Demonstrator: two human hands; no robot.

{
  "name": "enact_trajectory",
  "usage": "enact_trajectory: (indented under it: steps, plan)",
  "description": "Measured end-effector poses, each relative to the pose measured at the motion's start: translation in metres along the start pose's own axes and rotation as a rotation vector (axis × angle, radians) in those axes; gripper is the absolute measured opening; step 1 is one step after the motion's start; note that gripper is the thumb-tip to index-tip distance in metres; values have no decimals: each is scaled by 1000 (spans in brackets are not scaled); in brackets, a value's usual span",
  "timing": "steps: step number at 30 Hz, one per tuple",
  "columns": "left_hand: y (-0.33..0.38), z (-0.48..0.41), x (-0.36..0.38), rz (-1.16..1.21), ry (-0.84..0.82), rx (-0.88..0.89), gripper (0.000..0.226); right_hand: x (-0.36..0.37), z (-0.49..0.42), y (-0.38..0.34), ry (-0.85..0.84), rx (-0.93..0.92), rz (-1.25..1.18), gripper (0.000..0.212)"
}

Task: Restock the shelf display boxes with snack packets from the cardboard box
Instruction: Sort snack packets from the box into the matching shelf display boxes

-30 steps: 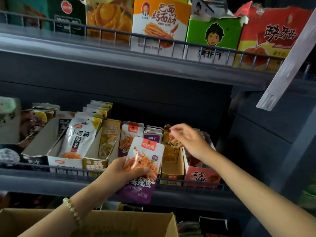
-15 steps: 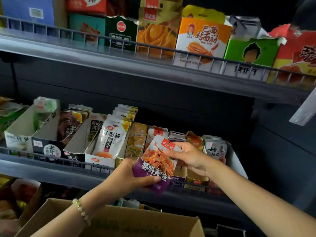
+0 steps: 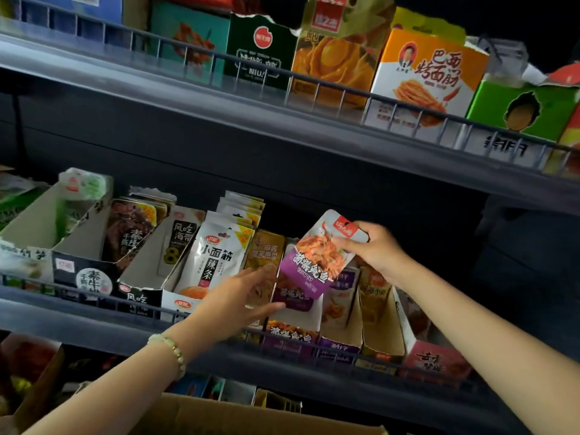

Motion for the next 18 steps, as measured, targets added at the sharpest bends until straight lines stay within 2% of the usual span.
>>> enact_trajectory:
  steps: [2,5,9,12,18]
  plan:
    - [-10,-8,9,-146,-50,-7,51,6,-17,-4,18,-79,139,21]
    - [-13,-16,18,-248,-95,15,40,35,-38,1,-42,-140,317,23]
    - [-14,-22,25,-226,-111,59,23,68,-53,22,-154,-173,483,28]
    - [-17,-23,25,-203,-109,84,21,79,-55,32,-212,-209,617,33]
    - [-18,-21,24,-228,-87,82,24,86,-56,34,-144,-321,731,38]
Point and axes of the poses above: each hand's wrist, its own z-axis away from the middle knuckle, its own x-axis out of the palm, y = z × x, the point moved 7 cm from there along -z, towards the middle knuckle, and after that the axes turned 4 degrees about z, right-handed, at the moved point
